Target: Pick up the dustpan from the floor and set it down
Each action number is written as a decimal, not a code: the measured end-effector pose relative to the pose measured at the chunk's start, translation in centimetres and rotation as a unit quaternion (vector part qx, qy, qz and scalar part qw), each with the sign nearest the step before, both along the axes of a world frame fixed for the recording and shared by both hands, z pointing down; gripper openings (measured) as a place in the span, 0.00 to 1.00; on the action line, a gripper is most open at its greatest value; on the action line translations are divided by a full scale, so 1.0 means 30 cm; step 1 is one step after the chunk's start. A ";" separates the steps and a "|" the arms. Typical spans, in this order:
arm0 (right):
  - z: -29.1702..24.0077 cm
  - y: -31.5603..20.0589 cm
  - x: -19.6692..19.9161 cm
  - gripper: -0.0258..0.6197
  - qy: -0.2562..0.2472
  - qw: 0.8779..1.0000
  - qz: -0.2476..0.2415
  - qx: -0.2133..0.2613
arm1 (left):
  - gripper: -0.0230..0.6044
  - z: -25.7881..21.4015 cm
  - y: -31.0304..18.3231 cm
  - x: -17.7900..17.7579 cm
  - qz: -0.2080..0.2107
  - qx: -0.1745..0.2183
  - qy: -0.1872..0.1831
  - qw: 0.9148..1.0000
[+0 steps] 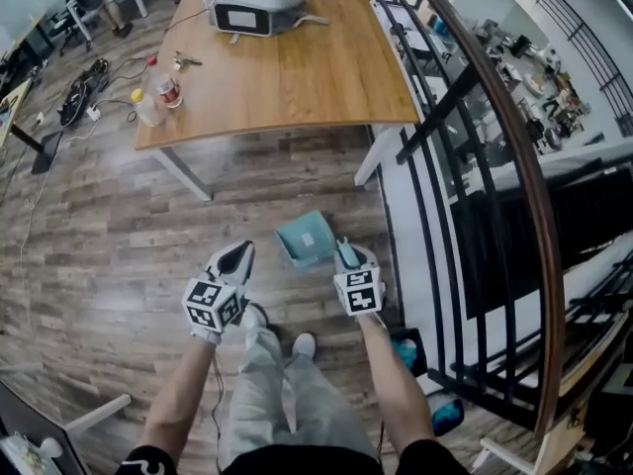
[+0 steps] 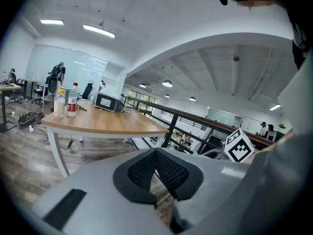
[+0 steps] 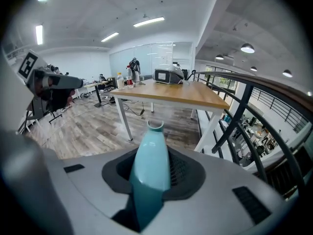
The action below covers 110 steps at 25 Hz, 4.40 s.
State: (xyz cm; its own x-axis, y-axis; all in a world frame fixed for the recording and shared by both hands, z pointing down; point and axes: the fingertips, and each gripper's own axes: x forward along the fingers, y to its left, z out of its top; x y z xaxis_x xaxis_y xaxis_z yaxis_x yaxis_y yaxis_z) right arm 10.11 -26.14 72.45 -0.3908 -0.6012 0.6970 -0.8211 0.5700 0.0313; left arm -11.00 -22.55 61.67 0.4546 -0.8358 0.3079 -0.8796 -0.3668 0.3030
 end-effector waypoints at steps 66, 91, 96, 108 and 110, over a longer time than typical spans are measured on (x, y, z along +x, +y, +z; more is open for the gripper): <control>-0.923 0.224 0.287 0.18 -0.039 0.994 0.018 0.099 | 0.03 -0.587 0.219 0.180 0.019 0.062 -0.041 0.997; -0.419 0.126 0.336 0.18 -0.007 0.997 0.062 0.049 | 0.03 -0.213 0.119 0.237 0.076 -0.007 -0.049 0.996; -0.271 0.073 0.301 0.18 -0.002 0.997 0.062 0.037 | 0.03 -0.091 0.080 0.245 0.097 -0.022 -0.054 0.994; 0.117 -0.042 0.174 0.18 0.013 0.999 0.046 0.022 | 0.03 0.207 -0.047 0.162 0.087 -0.069 -0.031 0.993; 0.175 -0.052 0.158 0.18 0.016 0.999 0.044 0.023 | 0.03 0.256 -0.057 0.159 0.086 -0.073 -0.029 0.993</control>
State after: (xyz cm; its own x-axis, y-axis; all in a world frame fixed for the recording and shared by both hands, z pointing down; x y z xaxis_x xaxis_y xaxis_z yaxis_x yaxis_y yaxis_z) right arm 14.84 -27.69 77.70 -0.3131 -0.6641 0.6789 -0.8655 0.4938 0.0838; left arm -6.23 -24.26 69.36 0.5647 -0.6921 0.4495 -0.8252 -0.4689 0.3148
